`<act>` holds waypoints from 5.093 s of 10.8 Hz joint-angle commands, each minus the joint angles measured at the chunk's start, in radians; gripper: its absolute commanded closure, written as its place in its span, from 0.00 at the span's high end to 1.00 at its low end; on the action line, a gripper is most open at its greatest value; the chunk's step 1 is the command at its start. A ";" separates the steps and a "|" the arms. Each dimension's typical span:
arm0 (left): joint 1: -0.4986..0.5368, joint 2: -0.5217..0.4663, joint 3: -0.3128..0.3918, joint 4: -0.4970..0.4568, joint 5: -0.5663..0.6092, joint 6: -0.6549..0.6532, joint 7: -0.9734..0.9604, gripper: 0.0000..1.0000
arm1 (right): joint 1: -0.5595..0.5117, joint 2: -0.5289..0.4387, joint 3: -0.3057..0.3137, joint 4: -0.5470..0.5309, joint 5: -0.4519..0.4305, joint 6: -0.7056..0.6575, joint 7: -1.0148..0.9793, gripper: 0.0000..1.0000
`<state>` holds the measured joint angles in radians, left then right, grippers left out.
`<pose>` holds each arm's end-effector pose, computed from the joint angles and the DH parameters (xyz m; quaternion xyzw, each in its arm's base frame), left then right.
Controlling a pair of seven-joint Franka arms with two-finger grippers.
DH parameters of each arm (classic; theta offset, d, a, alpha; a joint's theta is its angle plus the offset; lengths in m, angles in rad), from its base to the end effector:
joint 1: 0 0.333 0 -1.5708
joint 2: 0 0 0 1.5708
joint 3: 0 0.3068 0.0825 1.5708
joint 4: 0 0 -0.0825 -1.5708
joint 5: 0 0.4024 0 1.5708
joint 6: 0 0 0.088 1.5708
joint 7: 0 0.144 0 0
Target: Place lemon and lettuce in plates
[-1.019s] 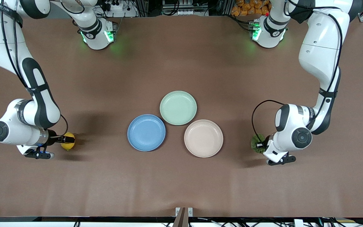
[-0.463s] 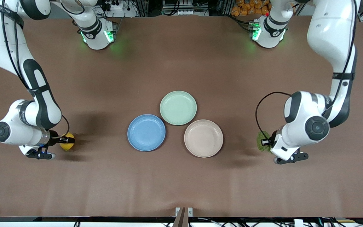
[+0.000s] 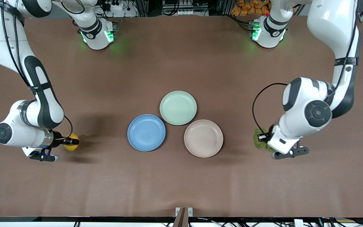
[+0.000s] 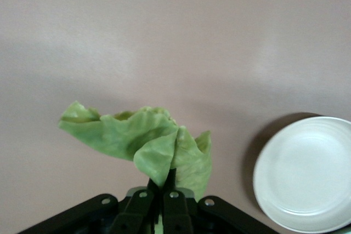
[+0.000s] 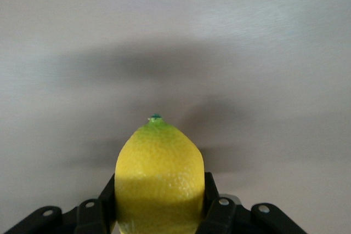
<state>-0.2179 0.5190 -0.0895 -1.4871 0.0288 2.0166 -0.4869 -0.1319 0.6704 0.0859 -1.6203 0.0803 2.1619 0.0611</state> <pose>0.6827 -0.2057 0.3217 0.9959 0.0895 0.0023 0.0108 0.6810 -0.0294 0.1667 -0.9926 0.0852 0.0639 0.0585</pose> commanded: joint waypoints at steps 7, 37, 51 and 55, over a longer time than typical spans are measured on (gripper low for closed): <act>-0.089 -0.007 -0.062 0.022 0.007 0.004 -0.232 0.00 | 0.282 -0.031 0.077 0.043 0.016 -0.022 0.586 0.00; 0.124 -0.427 -0.098 0.018 0.072 -0.370 0.022 1.00 | 0.071 -0.414 0.061 -0.479 -0.060 0.090 0.123 1.00; 0.204 -0.481 -0.108 -0.027 0.000 -0.415 0.100 1.00 | 0.052 -0.632 0.054 0.061 -0.065 -0.477 -0.062 1.00; 0.210 -0.479 -0.101 -0.022 0.000 -0.421 0.197 1.00 | 0.051 -0.632 0.022 0.120 -0.063 -0.543 -0.127 1.00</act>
<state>-0.0186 0.0622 -0.1914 -1.4935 0.0403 1.6044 -0.3322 -0.0669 0.0227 0.1054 -1.5425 0.0251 1.6586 -0.0322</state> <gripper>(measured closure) 0.000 0.000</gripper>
